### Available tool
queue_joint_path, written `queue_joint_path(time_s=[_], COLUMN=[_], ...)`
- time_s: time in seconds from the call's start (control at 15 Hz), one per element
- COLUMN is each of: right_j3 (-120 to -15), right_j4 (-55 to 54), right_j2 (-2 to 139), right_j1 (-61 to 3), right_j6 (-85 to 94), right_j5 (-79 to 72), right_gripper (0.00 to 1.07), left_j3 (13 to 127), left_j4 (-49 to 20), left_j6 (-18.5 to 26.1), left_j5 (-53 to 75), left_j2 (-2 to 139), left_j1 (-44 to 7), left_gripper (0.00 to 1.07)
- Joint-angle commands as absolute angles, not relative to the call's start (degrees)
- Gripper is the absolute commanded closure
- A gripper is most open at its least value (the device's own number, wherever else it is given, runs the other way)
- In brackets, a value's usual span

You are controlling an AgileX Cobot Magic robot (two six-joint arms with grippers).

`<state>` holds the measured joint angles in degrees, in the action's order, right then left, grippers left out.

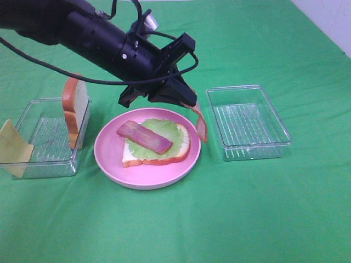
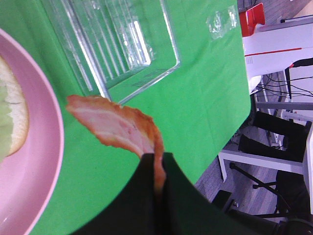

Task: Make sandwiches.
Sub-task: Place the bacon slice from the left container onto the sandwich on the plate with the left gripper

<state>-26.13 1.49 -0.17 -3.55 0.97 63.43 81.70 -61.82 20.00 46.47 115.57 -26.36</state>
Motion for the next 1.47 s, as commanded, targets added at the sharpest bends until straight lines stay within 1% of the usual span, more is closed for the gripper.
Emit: queue_joint_path(time_s=[0.07, 0.2, 0.33, 0.53, 0.6, 0.73, 1.0, 1.13, 1.33, 1.4, 1.47], right_j3=[-26.01, -26.01, -26.01, -26.01, -26.01, -26.01, -26.01, -26.01, -26.01, -26.01, -26.01], right_j4=[1.55, 1.55, 1.55, 1.55, 1.55, 1.55, 1.55, 1.55, 1.55, 1.55, 1.55], right_j2=[-2.01, -2.01, -2.01, -2.01, -2.01, -2.01, -2.01, -2.01, -2.01, -2.01, -2.01], right_j1=[-3.21, -3.21, -3.21, -3.21, -3.21, -3.21, -3.21, -3.21, -3.21, -3.21, -3.21], right_j6=[0.97, 0.97, 0.97, 0.97, 0.97, 0.97, 0.97, 0.97, 0.97, 0.97, 0.97], right_j5=[63.03, 63.03, 63.03, 63.03, 63.03, 63.03, 63.03, 63.03, 63.03, 63.03, 63.03], right_gripper=[0.15, 0.15, 0.15, 0.15, 0.15, 0.15, 0.15, 0.15, 0.15, 0.15, 0.15], left_j3=[81.7, 81.7, 81.7, 81.93, 83.14, 85.26, 86.92, 86.92, 86.92, 86.92, 86.92], left_j4=[-63.03, -62.22, -59.42, -53.97, -45.89, -37.07, -32.89, -29.39, -27.67, -27.67, -27.67], left_j6=[20.63, 22.92, 22.98, 18.91, 13.35, 10.83, 10.37, 10.37, 10.37, 10.43, 10.37], left_j5=[46.07, 46.18, 46.01, 46.18, 46.24, 46.24, 46.41, 47.04, 46.18, 45.78, 45.78], left_j2=[118.03, 119.86, 119.92, 119.92, 119.92, 119.92, 119.92, 119.92, 119.92, 119.92, 119.92], left_j1=[-26.41, -26.41, -26.41, -24.81, -23.43, -23.09, -23.15, -23.15, -23.26, -23.26, -23.26], left_gripper=[1.07, 1.07, 1.07, 1.07, 1.07, 1.07, 1.07, 1.07, 1.07, 1.0, 0.83])
